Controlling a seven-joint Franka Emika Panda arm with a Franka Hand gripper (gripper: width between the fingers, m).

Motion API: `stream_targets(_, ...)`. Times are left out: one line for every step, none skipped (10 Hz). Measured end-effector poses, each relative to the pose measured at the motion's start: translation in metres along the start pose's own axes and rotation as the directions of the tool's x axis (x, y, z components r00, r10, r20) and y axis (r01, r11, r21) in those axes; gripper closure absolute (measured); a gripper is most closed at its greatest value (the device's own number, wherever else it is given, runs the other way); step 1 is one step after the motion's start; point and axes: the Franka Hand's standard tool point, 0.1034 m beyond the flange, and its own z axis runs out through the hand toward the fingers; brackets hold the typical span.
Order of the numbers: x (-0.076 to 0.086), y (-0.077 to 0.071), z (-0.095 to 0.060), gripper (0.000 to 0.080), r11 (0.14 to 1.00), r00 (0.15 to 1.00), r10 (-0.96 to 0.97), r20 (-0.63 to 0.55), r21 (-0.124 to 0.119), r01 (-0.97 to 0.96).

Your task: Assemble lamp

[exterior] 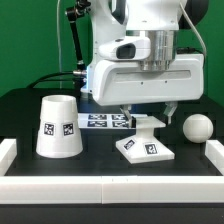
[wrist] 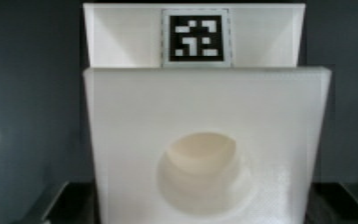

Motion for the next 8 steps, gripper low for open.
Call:
stream_targets(0.015,0.007,0.001,0.0264,1.0,1.0,-0.004,-0.021,0.005,0.004)
stream_targets(0.024,0.014,0.001,0.0264,1.0,0.999,-0.024,-0.049,0.003,0.024)
stream_targets(0.023,0.013,0.001,0.0264,1.0,0.999,-0.01,-0.05,0.004,0.01)
stream_targets(0.024,0.013,0.001,0.0264,1.0,0.999,-0.013,-0.05,0.003,0.013)
stream_targets(0.024,0.012,0.001,0.0264,1.0,0.999,0.006,-0.05,0.006,-0.006)
stream_targets(0.024,0.009,0.0,0.0264,0.991,0.99,0.132,-0.048,0.022,-0.131)
stream_targets(0.027,0.004,0.0,0.0264,0.974,0.973,0.225,-0.042,0.035,-0.224)
stream_targets(0.037,0.0,0.0,0.0263,0.948,0.947,0.316,-0.053,0.049,-0.314)
